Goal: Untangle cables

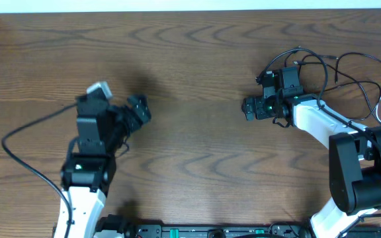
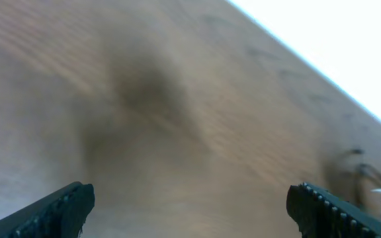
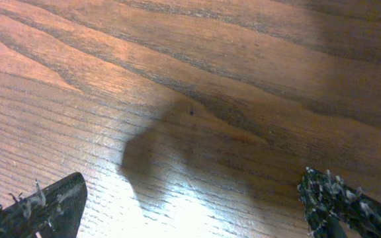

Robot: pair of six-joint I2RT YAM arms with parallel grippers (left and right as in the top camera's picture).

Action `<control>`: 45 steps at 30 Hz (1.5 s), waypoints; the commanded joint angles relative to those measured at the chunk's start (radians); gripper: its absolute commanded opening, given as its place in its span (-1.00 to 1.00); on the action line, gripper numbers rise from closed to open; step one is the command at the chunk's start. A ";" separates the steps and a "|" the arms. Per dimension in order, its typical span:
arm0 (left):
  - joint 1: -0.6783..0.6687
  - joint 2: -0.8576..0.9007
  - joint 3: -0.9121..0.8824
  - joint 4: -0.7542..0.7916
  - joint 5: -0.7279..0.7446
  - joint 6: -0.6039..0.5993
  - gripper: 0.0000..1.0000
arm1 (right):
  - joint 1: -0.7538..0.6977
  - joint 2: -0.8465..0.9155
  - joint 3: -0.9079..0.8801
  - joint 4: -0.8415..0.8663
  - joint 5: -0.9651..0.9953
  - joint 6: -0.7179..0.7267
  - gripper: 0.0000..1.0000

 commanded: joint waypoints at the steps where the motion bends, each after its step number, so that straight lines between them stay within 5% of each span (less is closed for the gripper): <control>1: 0.004 -0.013 -0.123 0.141 -0.083 0.007 0.96 | 0.006 -0.014 -0.013 -0.003 -0.009 -0.009 0.99; 7: 0.004 -0.086 -0.279 0.499 -0.093 0.008 0.97 | 0.006 -0.014 -0.013 -0.003 -0.010 -0.009 0.98; 29: 0.004 -0.590 -0.660 0.585 -0.243 0.007 0.96 | 0.006 -0.014 -0.013 -0.003 -0.010 -0.009 0.99; 38: 0.004 -0.677 -0.662 0.484 -0.254 0.019 0.96 | 0.006 -0.014 -0.013 -0.003 -0.010 -0.009 0.98; 45: 0.004 -0.866 -0.662 0.269 -0.254 0.072 0.96 | 0.006 -0.014 -0.013 -0.003 -0.009 -0.009 0.99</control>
